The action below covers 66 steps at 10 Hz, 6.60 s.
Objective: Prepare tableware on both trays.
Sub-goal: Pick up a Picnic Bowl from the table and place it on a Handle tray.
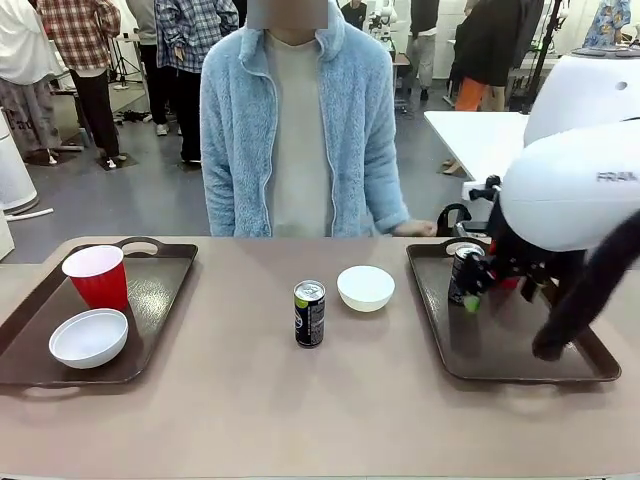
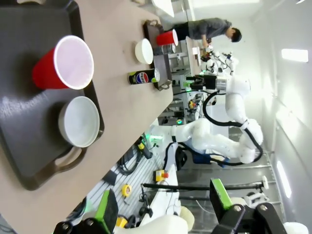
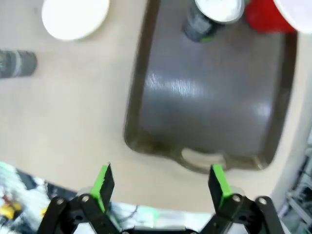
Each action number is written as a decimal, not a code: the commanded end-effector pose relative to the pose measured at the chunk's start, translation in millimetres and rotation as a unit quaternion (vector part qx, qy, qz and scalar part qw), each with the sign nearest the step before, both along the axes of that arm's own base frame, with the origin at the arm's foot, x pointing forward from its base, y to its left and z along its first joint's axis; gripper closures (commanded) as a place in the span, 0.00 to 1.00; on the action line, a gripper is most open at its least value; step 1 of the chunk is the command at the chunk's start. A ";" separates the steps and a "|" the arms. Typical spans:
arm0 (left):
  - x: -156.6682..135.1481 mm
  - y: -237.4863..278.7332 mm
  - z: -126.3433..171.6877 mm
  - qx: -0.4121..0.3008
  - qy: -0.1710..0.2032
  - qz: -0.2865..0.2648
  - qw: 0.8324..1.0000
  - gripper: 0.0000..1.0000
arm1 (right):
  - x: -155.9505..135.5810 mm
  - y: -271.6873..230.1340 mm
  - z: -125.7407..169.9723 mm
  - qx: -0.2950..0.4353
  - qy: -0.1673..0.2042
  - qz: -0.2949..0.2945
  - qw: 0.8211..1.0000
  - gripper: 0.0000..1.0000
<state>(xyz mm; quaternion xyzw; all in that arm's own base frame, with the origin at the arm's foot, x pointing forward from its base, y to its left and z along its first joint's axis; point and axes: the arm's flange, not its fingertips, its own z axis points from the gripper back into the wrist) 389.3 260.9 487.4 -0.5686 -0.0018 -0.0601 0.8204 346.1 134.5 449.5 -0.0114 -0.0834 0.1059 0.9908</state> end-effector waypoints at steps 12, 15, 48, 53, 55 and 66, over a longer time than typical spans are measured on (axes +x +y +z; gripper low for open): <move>-0.7 -0.8 4.4 -0.004 0.003 0.008 1.000 0.00 | 122.6 99.4 -43.5 0.047 -0.026 -0.015 0.998 0.00; -0.7 -0.8 4.4 -0.004 0.003 0.008 1.000 0.00 | 152.6 112.4 -67.9 0.032 -0.037 -0.037 0.998 0.00; -0.7 -0.8 4.4 -0.004 0.003 0.008 1.000 0.00 | -9.3 -28.2 -2.4 0.041 -0.036 -0.038 0.998 0.97; -0.7 -0.8 4.4 -0.004 0.003 0.008 1.000 0.00 | 3.2 -133.3 -35.3 0.030 -0.017 -0.115 0.993 0.97; -0.7 -0.8 4.4 -0.004 0.003 0.008 1.000 0.00 | 14.8 -142.6 -66.7 0.018 0.011 -0.127 0.992 0.97; -0.7 -0.8 4.4 -0.004 0.003 0.008 1.000 0.00 | -14.2 -114.2 -3.0 0.041 -0.020 -0.103 0.994 0.44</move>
